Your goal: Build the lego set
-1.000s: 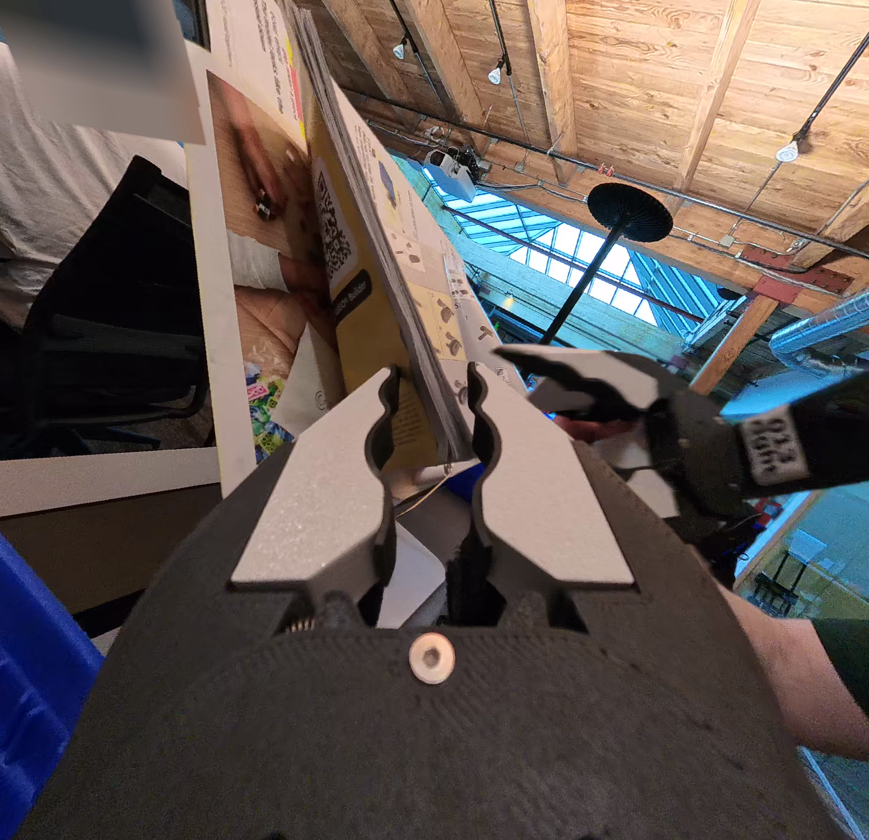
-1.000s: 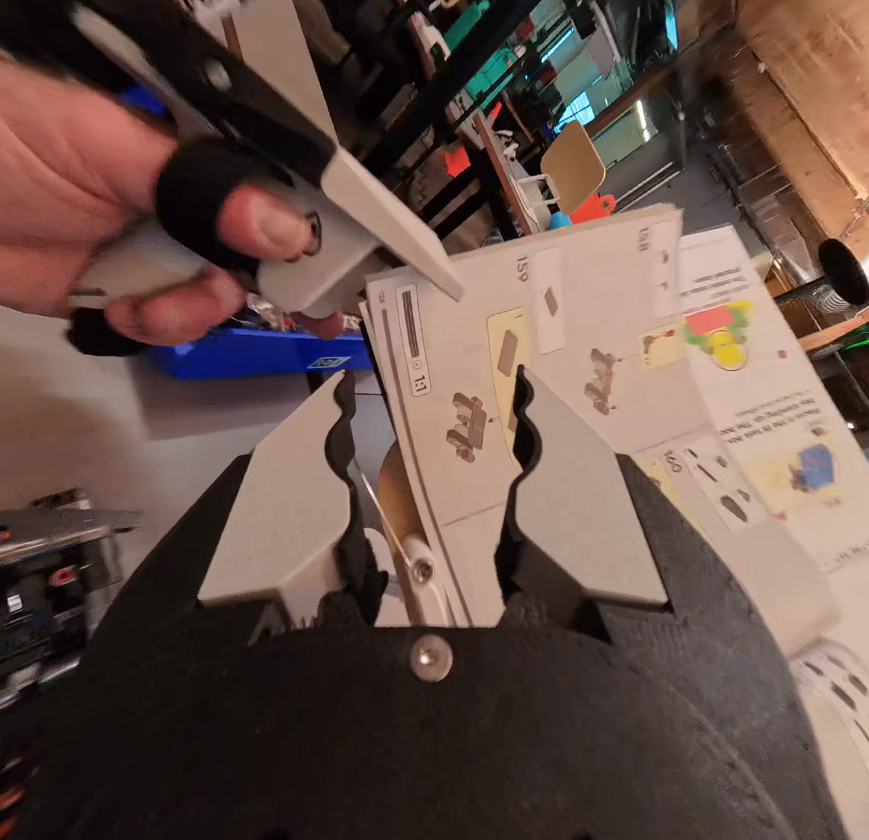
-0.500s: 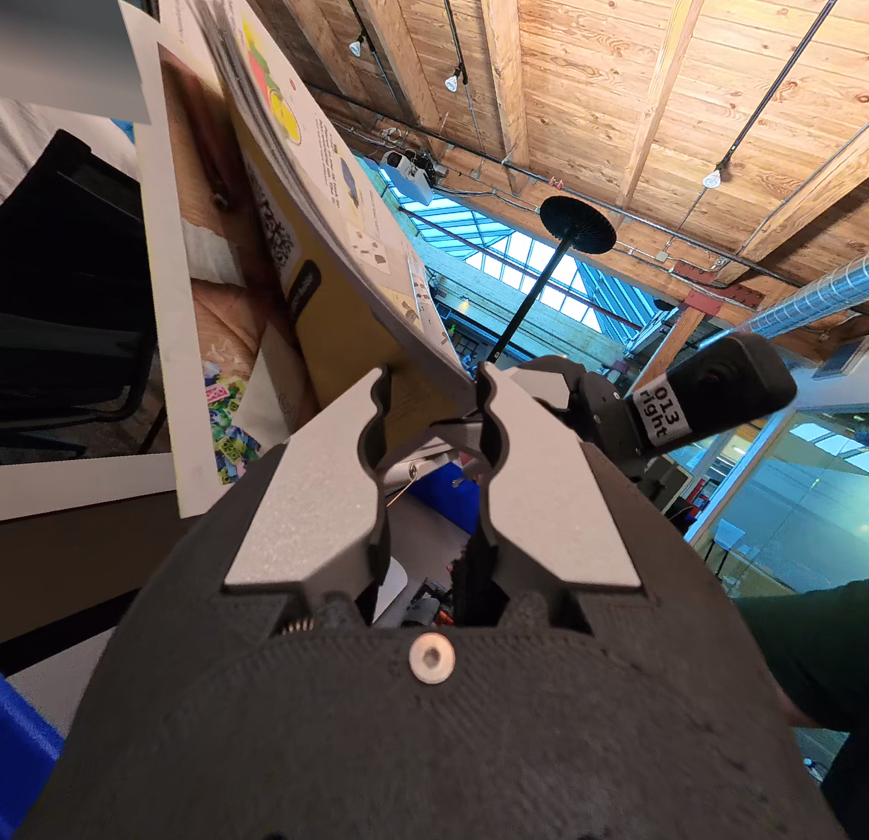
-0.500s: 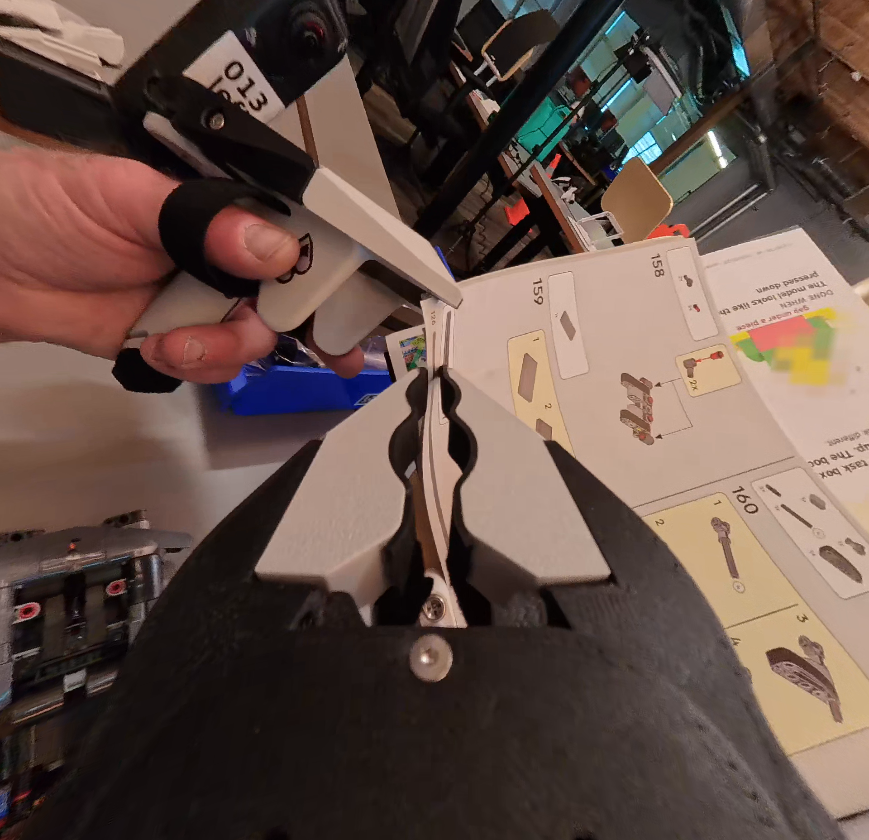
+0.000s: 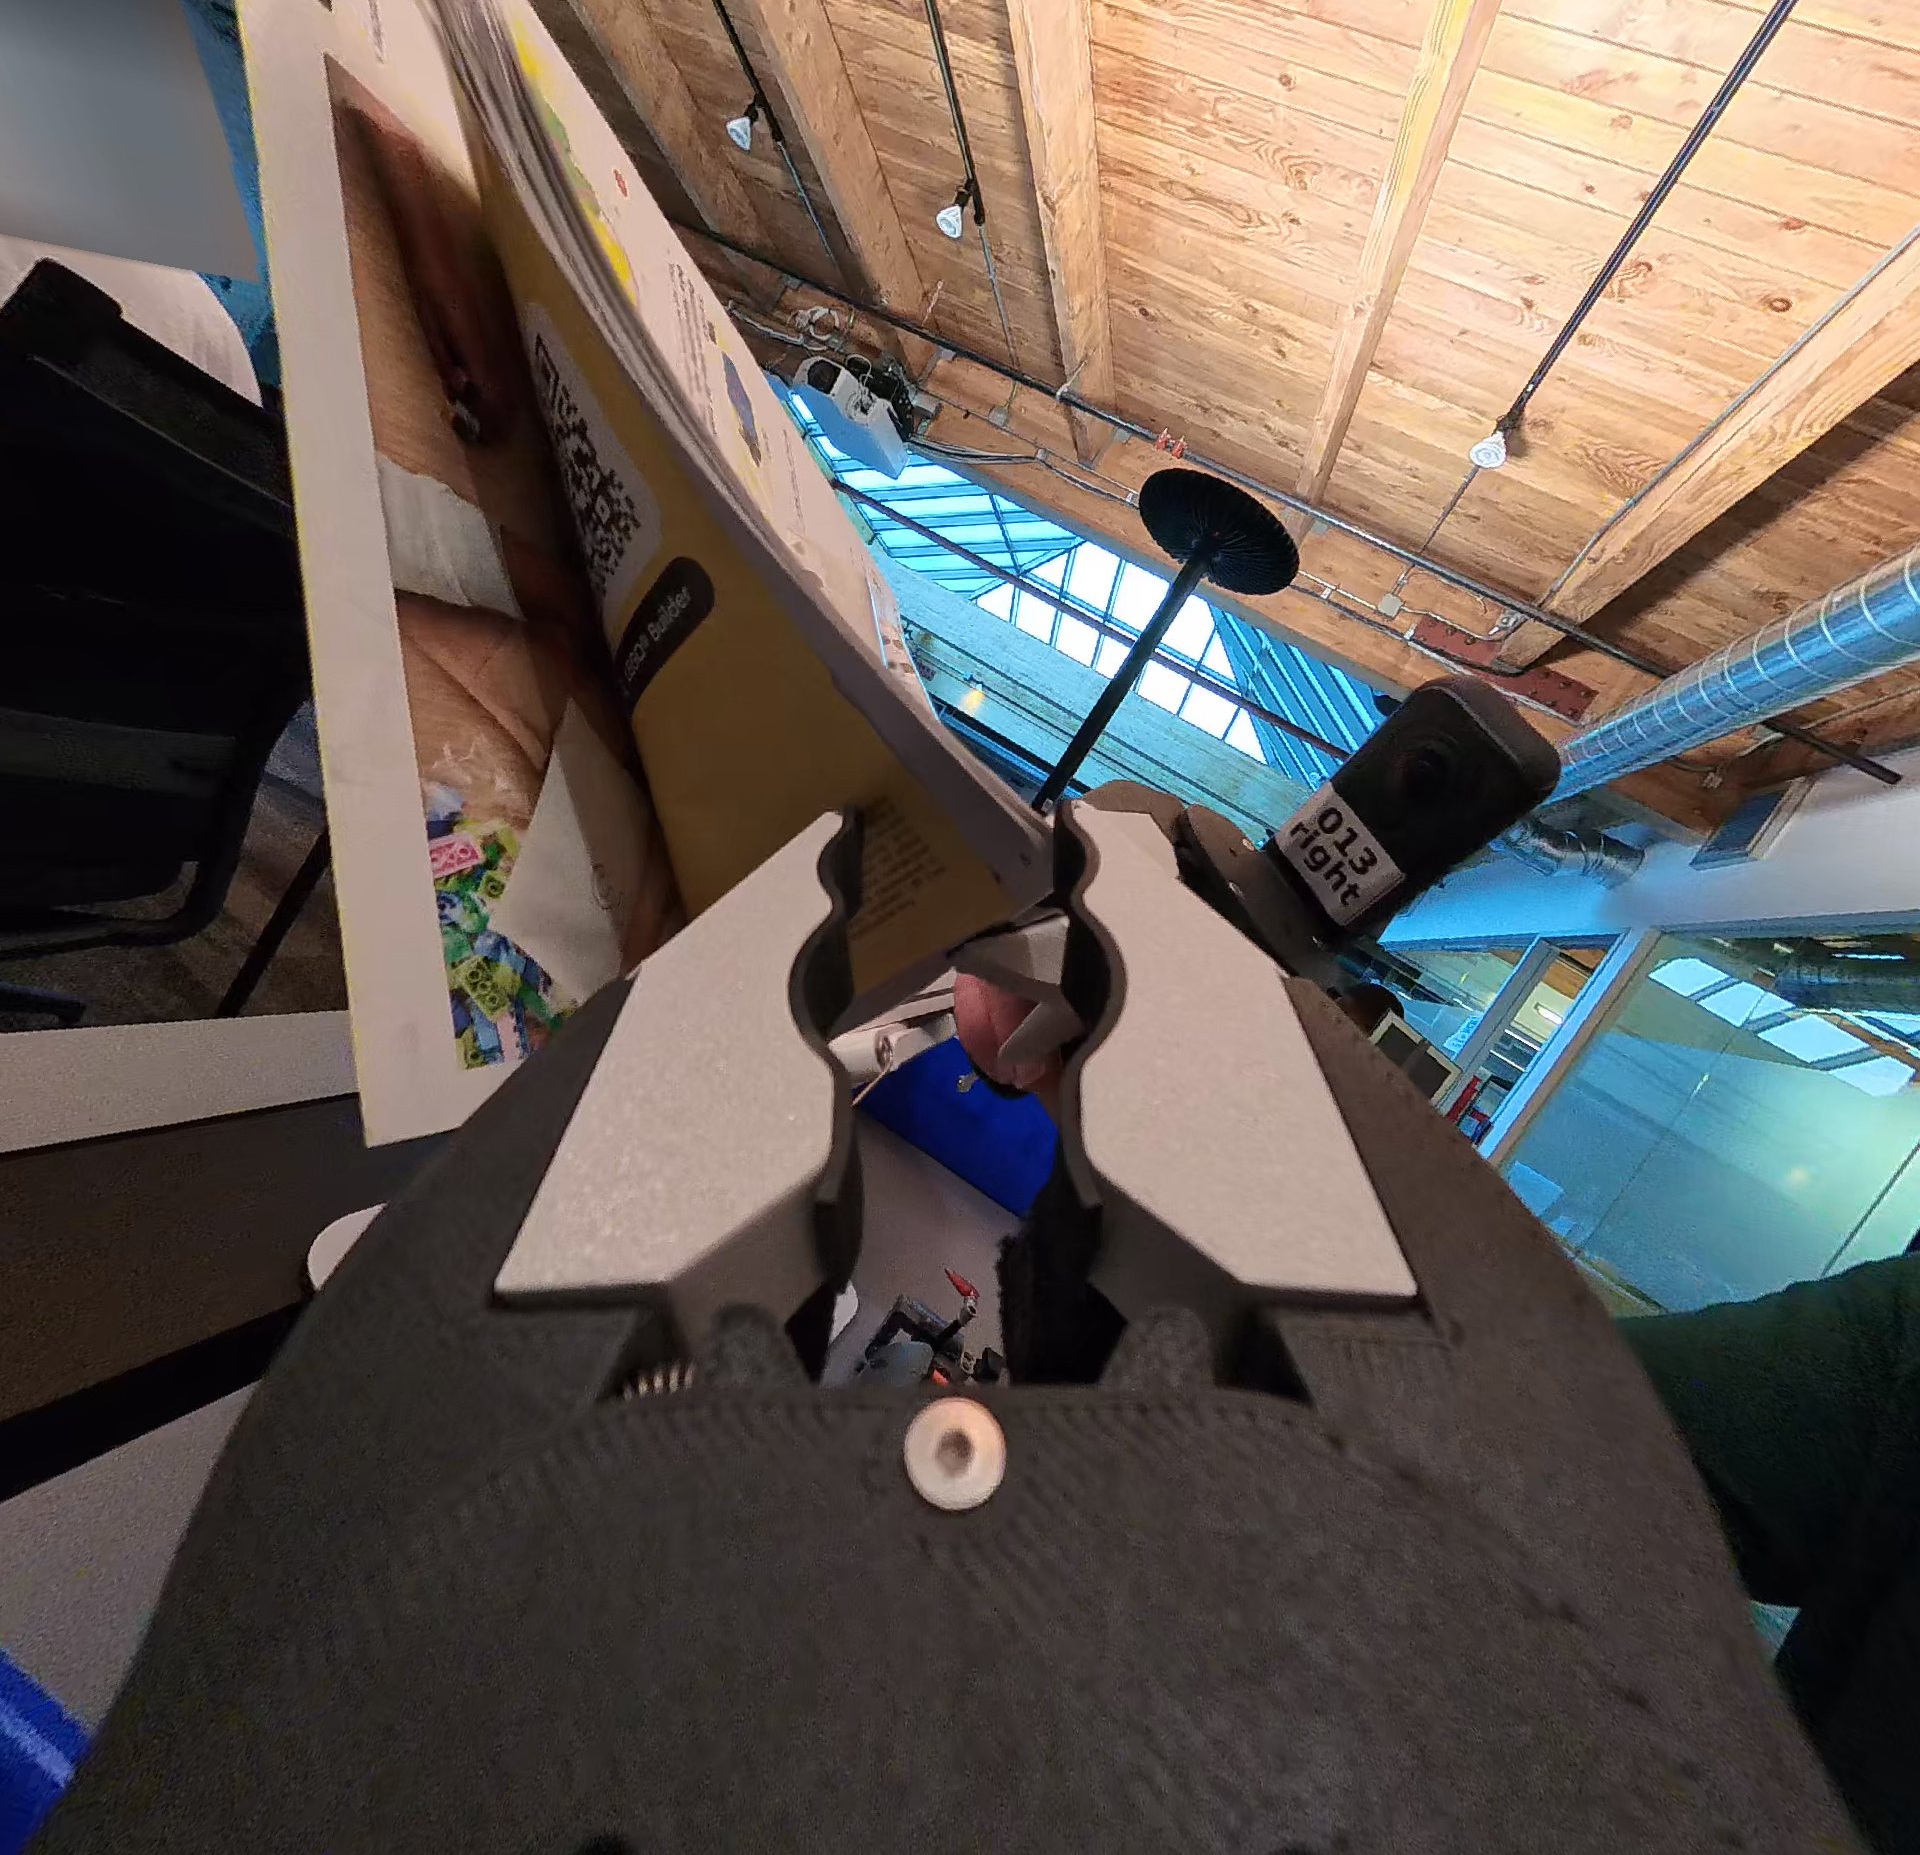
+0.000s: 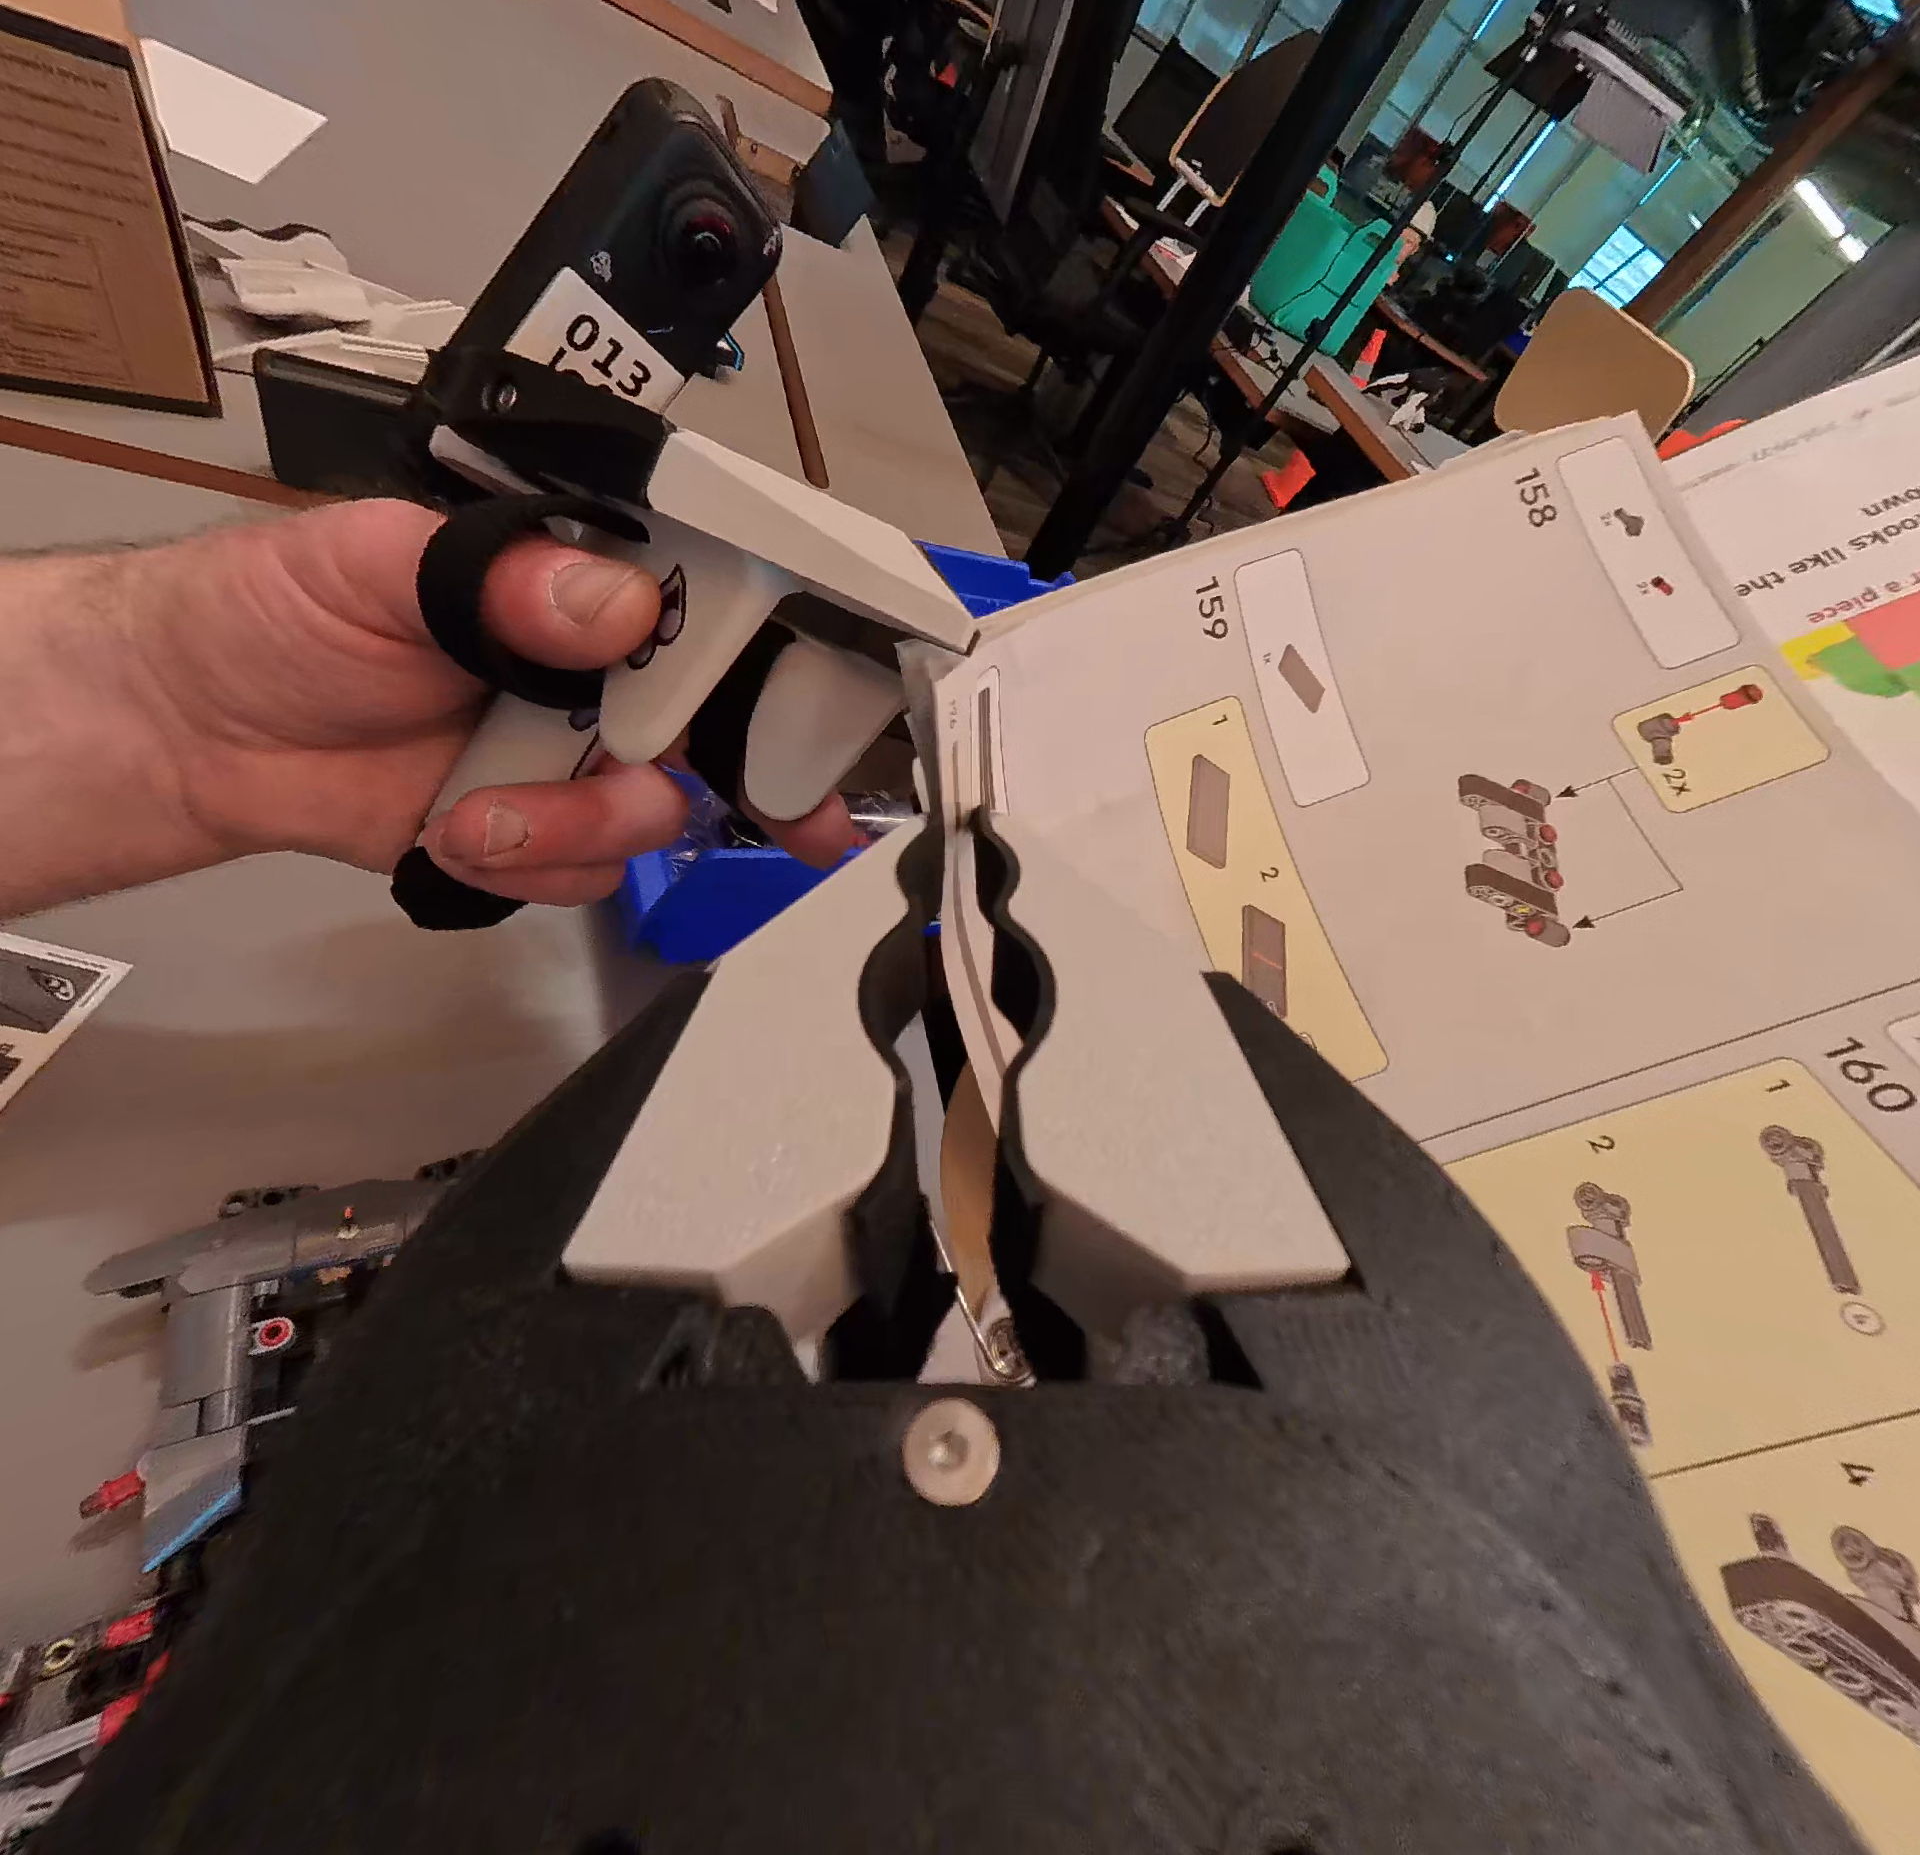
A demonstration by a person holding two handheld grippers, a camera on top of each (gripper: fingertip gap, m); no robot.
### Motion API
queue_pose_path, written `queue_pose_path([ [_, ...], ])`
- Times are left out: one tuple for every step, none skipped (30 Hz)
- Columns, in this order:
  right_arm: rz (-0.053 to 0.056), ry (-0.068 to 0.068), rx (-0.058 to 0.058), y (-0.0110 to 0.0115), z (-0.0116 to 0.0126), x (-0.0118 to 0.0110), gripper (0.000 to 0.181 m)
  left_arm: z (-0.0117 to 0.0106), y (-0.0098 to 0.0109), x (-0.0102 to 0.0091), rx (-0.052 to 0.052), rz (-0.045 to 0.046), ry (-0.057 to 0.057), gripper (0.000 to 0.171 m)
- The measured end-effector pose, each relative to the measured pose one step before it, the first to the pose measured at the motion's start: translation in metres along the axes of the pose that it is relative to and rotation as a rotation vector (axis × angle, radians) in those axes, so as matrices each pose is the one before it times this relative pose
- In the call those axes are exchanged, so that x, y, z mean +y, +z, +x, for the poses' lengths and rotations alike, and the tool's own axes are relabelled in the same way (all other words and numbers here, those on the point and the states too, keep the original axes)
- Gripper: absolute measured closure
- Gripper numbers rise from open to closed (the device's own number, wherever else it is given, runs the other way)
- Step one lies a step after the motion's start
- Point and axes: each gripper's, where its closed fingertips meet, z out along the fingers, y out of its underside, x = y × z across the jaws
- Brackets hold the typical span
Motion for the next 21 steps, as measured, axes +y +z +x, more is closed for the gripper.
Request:
queue_pose_path([
  [-0.0020, -0.0011, 0.0028, 0.00043, 0.00050, 0.00033, 0.179, -0.00119, -0.00012, -0.00006, -0.0070, 0.00032, 0.0016, 0.136],
  [0.0030, 0.0106, -0.0061, 0.00021, -0.00030, -0.00048, 0.178, -0.00054, -0.00034, 0.00006, -0.0010, 0.00038, 0.0013, 0.137],
  [0.0047, 0.0149, -0.0068, 0.00004, 0.00011, -0.00060, 0.172, 0.00026, -0.00041, -0.00033, 0.0051, 0.00229, -0.0035, 0.138],
  [0.0003, 0.0124, 0.0010, -0.00001, 0.00153, 0.00020, 0.165, 0.00066, -0.00007, -0.00013, 0.0072, 0.00201, -0.0057, 0.138],
  [0.0000, 0.0033, -0.0010, -0.00020, 0.00107, 0.00049, 0.167, -0.00009, 0.00006, 0.00016, 0.0008, 0.00086, -0.0022, 0.138],
  [0.0018, -0.0033, -0.0091, -0.00052, -0.00058, 0.00029, 0.176, -0.00098, 0.00016, 0.00015, -0.0060, 0.00026, 0.0014, 0.138],
  [0.0030, 0.0007, -0.0034, -0.00038, 0.00003, 0.00003, 0.176, -0.00119, 0.00001, 0.00034, -0.0063, 0.00003, 0.0004, 0.137],
  [0.0000, 0.0048, 0.0002, 0.00000, 0.00060, 0.00006, 0.172, -0.00010, 0.00001, 0.00023, 0.0032, 0.00082, -0.0035, 0.137],
  [-0.0010, 0.0068, 0.0011, 0.00013, 0.00082, 0.00023, 0.166, 0.00056, 0.00011, 0.00014, 0.0073, 0.00065, -0.0055, 0.138],
  [0.0037, 0.0080, 0.0029, -0.00013, 0.00136, -0.00030, 0.160, 0.00060, 0.00008, 0.00012, 0.0055, 0.00116, -0.0028, 0.138],
  [0.0033, 0.0022, -0.0043, -0.00026, 0.00020, -0.00012, 0.163, -0.00004, 0.00021, -0.00013, 0.0011, 0.00239, -0.0018, 0.138],
  [0.0017, -0.0018, -0.0082, -0.00049, -0.00047, -0.00003, 0.167, -0.00048, 0.00009, 0.00000, -0.0030, 0.00124, -0.0011, 0.138],
  [0.0038, 0.0024, -0.0027, -0.00076, 0.00044, -0.00035, 0.167, -0.00070, 0.00001, 0.00007, -0.0029, 0.00076, 0.0004, 0.138],
  [0.0041, 0.0073, -0.0019, -0.00061, 0.00088, -0.00050, 0.165, -0.00002, -0.00024, -0.00031, 0.0020, 0.00203, -0.0022, 0.138],
  [0.0050, 0.0083, -0.0074, -0.00032, 0.00026, -0.00030, 0.163, 0.00039, -0.00013, 0.00007, 0.0053, 0.00040, -0.0037, 0.138],
  [0.0056, 0.0090, -0.0085, -0.00018, 0.00024, -0.00037, 0.160, 0.00022, 0.00000, 0.00003, 0.0027, -0.00039, -0.0011, 0.138],
  [0.0035, 0.0088, -0.0073, -0.00018, 0.00054, -0.00011, 0.160, -0.00020, 0.00004, 0.00011, -0.0020, -0.00036, 0.0018, 0.138],
  [0.0032, 0.0045, -0.0083, -0.00039, 0.00009, 0.00009, 0.166, -0.00037, 0.00009, 0.00020, -0.0030, -0.00032, 0.0009, 0.138],
  [0.0015, 0.0034, -0.0082, -0.00013, -0.00038, 0.00011, 0.167, -0.00081, -0.00005, -0.00010, -0.0042, 0.00082, -0.0006, 0.138],
  [0.0014, 0.0048, -0.0041, -0.00004, 0.00011, -0.00001, 0.166, -0.00025, -0.00015, 0.00011, 0.0003, -0.00067, 0.0004, 0.138],
  [0.0026, 0.0036, -0.0006, -0.00030, 0.00030, -0.00043, 0.167, 0.00012, -0.00022, -0.00006, 0.0028, 0.00091, -0.0021, 0.138],
])
